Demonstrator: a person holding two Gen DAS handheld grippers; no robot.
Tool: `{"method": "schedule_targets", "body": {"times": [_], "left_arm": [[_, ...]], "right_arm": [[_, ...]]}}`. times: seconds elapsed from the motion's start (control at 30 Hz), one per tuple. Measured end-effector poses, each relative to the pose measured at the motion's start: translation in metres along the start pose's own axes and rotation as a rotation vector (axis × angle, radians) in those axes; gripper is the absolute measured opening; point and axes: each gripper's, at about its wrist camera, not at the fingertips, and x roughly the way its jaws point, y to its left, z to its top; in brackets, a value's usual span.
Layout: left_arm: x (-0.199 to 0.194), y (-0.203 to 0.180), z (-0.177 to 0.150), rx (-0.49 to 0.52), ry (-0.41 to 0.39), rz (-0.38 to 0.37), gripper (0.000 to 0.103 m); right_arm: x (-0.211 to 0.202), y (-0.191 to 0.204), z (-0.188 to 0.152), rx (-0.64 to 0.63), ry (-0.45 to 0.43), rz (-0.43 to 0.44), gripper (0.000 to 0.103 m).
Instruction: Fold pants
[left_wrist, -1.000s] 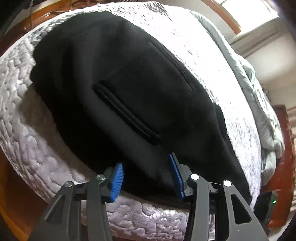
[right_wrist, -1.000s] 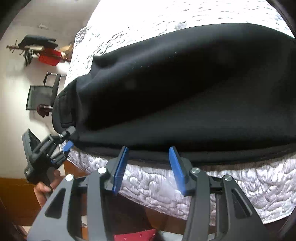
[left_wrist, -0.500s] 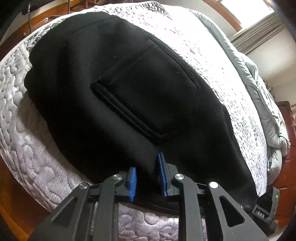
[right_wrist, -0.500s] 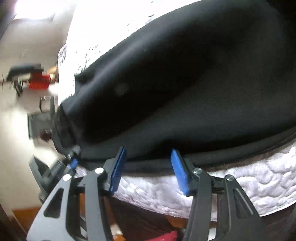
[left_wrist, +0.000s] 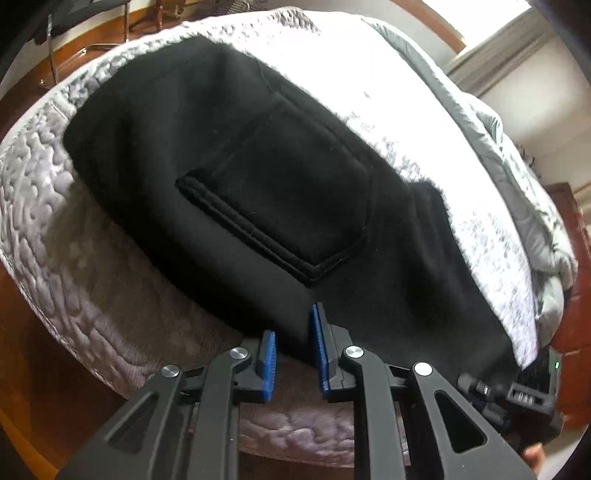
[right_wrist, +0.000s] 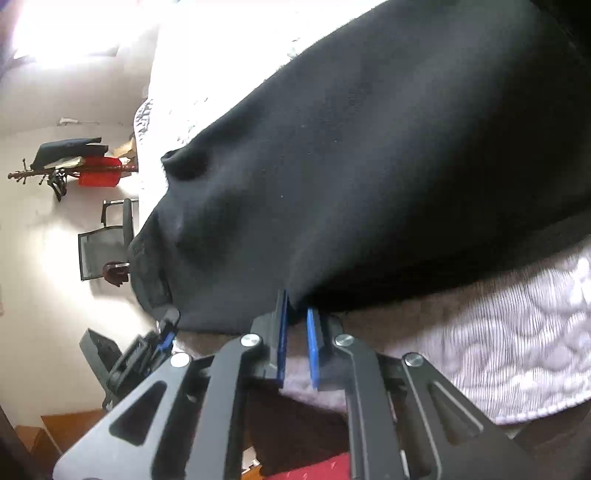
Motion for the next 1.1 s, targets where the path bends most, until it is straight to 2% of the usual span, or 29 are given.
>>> {"method": "schedule_targets", "body": {"times": [0.1, 0.17, 0.2, 0.23, 0.33, 0.43, 0.6, 0.67, 0.73, 0.77, 0.87, 0.93, 1.0, 1.03, 1.1], "left_arm": [[0.006, 0.006, 0.004, -0.022, 0.014, -0.024, 0.018], [-0.002, 0.011, 0.006, -0.032, 0.020, -0.049, 0.019], [-0.005, 0.014, 0.010, -0.034, 0.029, -0.057, 0.022], [-0.007, 0.018, 0.010, -0.042, 0.033, -0.056, 0.023], [-0.020, 0.039, 0.019, -0.115, 0.012, -0.045, 0.023], [-0.027, 0.061, 0.026, -0.152, -0.019, 0.007, 0.024], [-0.027, 0.092, 0.052, -0.220, -0.035, 0.013, 0.035], [-0.022, 0.094, 0.061, -0.227, -0.029, 0.018, 0.035], [-0.022, 0.091, 0.060, -0.223, -0.045, 0.029, 0.033], [-0.022, 0.090, 0.058, -0.213, -0.062, 0.040, 0.028], [-0.027, 0.083, 0.051, -0.223, -0.100, 0.017, 0.020], [-0.041, 0.087, 0.043, -0.227, -0.126, -0.004, 0.008], [-0.054, 0.083, 0.034, -0.190, -0.157, 0.002, 0.007], [-0.050, 0.082, 0.033, -0.155, -0.156, 0.029, 0.007], [-0.029, 0.087, 0.036, -0.140, -0.113, 0.072, 0.008]], "right_arm": [[0.017, -0.006, 0.012, 0.004, 0.014, 0.004, 0.010], [0.012, -0.003, 0.011, -0.017, 0.019, -0.006, 0.011], [0.008, 0.001, 0.010, -0.042, 0.020, -0.020, 0.017], [0.004, 0.003, 0.008, -0.059, 0.015, -0.032, 0.023], [-0.001, 0.007, 0.004, -0.083, 0.005, -0.050, 0.025], [-0.004, 0.010, -0.001, -0.099, 0.005, -0.063, 0.027], [-0.013, 0.048, -0.019, -0.277, -0.019, -0.160, 0.028], [-0.010, 0.065, -0.024, -0.348, -0.024, -0.169, 0.033], [-0.006, 0.078, -0.027, -0.397, -0.024, -0.181, 0.037], [-0.003, 0.083, -0.028, -0.414, -0.022, -0.189, 0.037], [-0.001, 0.079, -0.029, -0.414, -0.003, -0.191, 0.037], [0.003, 0.075, -0.030, -0.407, 0.009, -0.199, 0.037], [0.004, 0.072, -0.025, -0.399, 0.010, -0.208, 0.037], [0.004, 0.069, -0.023, -0.394, 0.010, -0.206, 0.037], [0.006, 0.068, -0.018, -0.384, 0.011, -0.216, 0.037]]}}
